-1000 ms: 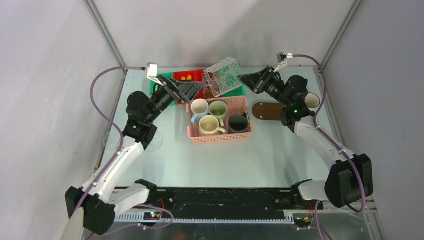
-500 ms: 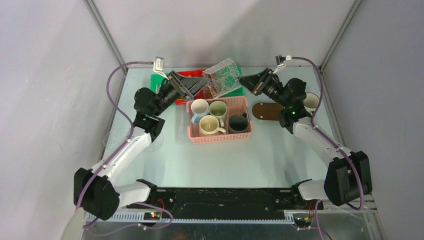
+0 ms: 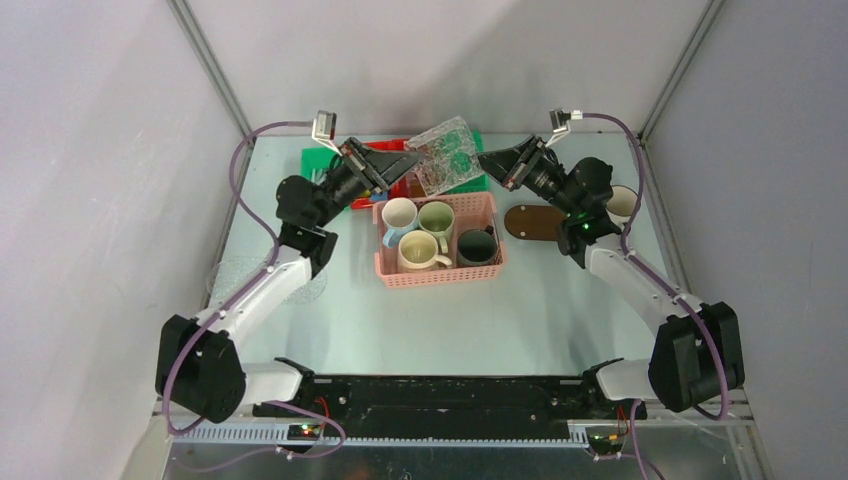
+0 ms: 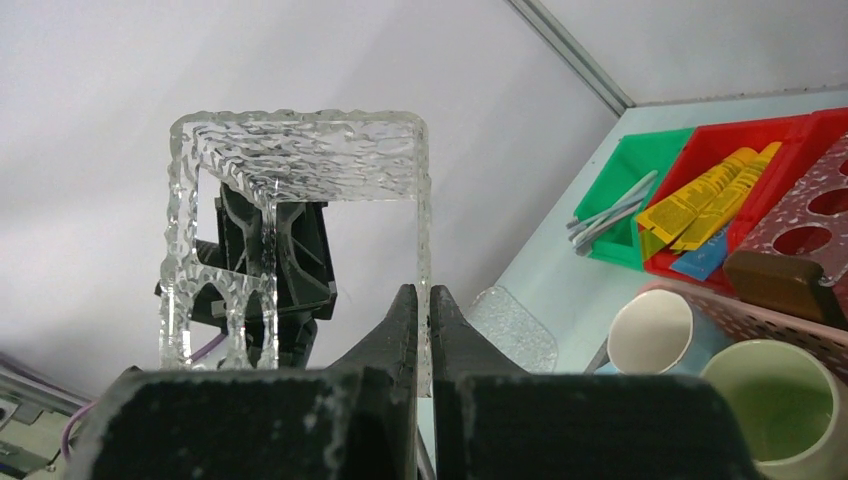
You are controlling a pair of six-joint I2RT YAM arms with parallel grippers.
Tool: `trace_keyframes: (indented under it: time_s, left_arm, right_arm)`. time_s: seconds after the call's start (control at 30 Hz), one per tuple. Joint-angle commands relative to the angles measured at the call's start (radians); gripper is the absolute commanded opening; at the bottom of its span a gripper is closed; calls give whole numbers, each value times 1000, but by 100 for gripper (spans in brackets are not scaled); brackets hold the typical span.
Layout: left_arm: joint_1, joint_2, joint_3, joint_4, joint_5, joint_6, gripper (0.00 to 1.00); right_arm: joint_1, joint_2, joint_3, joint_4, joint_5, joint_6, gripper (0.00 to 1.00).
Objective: Prepare toiletry sets of a toothbrush and toothpaste on the tray
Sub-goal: Pick up the toothpaste holder from the storage box.
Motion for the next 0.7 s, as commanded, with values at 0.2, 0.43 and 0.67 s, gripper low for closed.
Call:
trace_keyframes:
  time_s: [0.2,0.43,0.67]
  left_arm:
    - [-10,-49,-17,43,4,30,0]
    - [-11,-106,-35,-105,-71,143,0]
    - [-18,-146,-32,-329,-217,247,0]
  right_arm:
    - [3,-47,8,-56,34,-99,31]
    - [-47,-146,11,-236,118,-265,51]
    - [-25,-256,125,-584,276,-552,55]
